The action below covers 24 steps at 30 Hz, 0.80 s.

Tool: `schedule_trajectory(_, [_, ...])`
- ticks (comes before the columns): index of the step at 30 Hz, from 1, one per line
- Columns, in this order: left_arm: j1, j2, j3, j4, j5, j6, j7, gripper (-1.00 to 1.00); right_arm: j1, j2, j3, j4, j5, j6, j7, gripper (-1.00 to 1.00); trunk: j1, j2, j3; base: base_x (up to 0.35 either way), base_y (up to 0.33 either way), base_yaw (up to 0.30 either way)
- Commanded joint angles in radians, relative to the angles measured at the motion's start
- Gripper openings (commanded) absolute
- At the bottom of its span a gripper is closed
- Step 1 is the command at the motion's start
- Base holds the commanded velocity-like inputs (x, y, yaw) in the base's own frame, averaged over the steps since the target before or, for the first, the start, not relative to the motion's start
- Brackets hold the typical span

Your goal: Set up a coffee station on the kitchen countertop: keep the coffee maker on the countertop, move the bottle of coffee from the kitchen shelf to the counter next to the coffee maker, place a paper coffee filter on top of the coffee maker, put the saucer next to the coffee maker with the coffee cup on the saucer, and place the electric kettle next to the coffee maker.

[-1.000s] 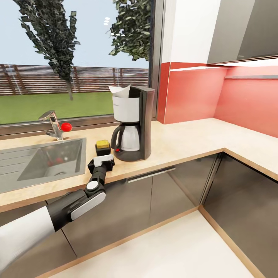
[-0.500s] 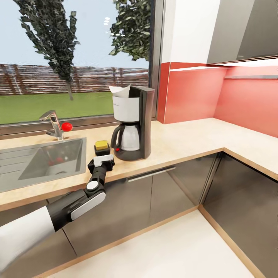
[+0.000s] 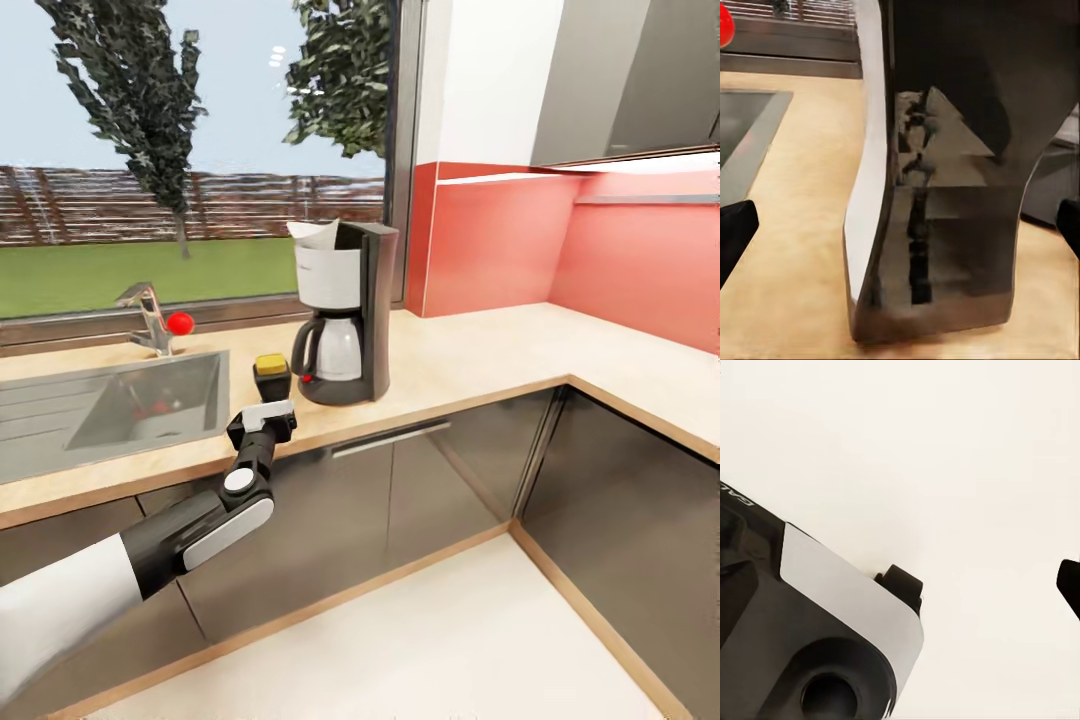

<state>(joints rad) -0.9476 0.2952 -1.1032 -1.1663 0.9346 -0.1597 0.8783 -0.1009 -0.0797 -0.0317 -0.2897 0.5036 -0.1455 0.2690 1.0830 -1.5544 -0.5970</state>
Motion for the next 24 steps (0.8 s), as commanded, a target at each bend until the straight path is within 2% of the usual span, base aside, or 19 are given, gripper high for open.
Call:
schedule_trajectory(1, [-0.002,0.001,-0.004,-0.001,0.010,-0.010,0.003,1.00,0.000,0.000,-0.004,0.000,0.006,-0.003,0.004,1.00,-0.001,-0.001,-0.001,-0.279,0.000,0.000])
schedule_trajectory(7, [-0.002,-0.001,-0.006,-0.006,0.010,-0.010,0.001,1.00,0.000,0.000,-0.003,0.000,0.007,-0.004,0.004,1.00,-0.001,-0.001,-0.001,-0.130,0.000,0.000])
schedule_trajectory(12, [-0.002,-0.019,-0.006,-0.011,0.010,-0.011,-0.001,1.00,0.000,0.000,-0.002,0.000,0.007,-0.003,0.004,1.00,-0.001,-0.001,-0.001,-0.167,0.000,0.000])
schedule_trajectory(15, [-0.002,-0.054,-0.006,-0.013,0.010,-0.010,-0.004,1.00,0.000,0.000,-0.002,0.000,0.007,-0.003,0.004,1.00,-0.001,-0.001,-0.001,-0.039,0.000,0.000])
schedule_trajectory(16, [-0.002,-0.054,-0.006,-0.013,0.010,-0.010,-0.004,1.00,0.000,0.000,-0.002,0.000,0.007,-0.003,0.004,1.00,-0.001,-0.001,-0.001,-0.023,0.000,0.000])
schedule_trajectory(20, [-0.002,-0.122,-0.062,-0.014,0.010,-0.010,-0.009,1.00,0.000,0.000,-0.002,0.000,0.007,-0.004,0.004,1.00,-0.001,-0.001,-0.001,-0.009,0.000,0.000])
schedule_trajectory(22, [-0.002,-0.150,-0.078,-0.015,0.010,-0.011,-0.009,1.00,0.000,0.000,-0.001,0.000,0.007,-0.004,0.003,1.00,-0.001,-0.001,-0.001,-0.003,0.000,0.000])
schedule_trajectory(24, [-0.002,-0.167,-0.085,-0.015,0.010,-0.011,-0.009,1.00,0.000,0.000,-0.001,0.000,0.007,-0.004,0.003,1.00,-0.001,-0.001,-0.001,-0.002,0.000,0.000])
